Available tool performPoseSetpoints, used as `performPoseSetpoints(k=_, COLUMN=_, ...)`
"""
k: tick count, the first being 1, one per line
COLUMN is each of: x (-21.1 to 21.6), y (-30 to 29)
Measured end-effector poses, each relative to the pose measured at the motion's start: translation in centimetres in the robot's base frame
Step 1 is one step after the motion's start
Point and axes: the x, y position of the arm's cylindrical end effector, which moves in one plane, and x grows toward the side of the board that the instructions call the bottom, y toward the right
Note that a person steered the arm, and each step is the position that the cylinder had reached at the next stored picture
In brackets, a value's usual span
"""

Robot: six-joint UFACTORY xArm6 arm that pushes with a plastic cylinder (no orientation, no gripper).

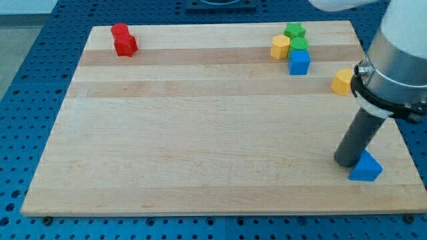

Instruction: Point your arm to the yellow heart

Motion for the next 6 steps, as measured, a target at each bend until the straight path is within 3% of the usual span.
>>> performPoseSetpoints(k=1, x=-0.8, y=0.0)
performPoseSetpoints(k=2, x=-5.2, y=0.0)
performPoseSetpoints(k=6, x=-13.9, y=7.2)
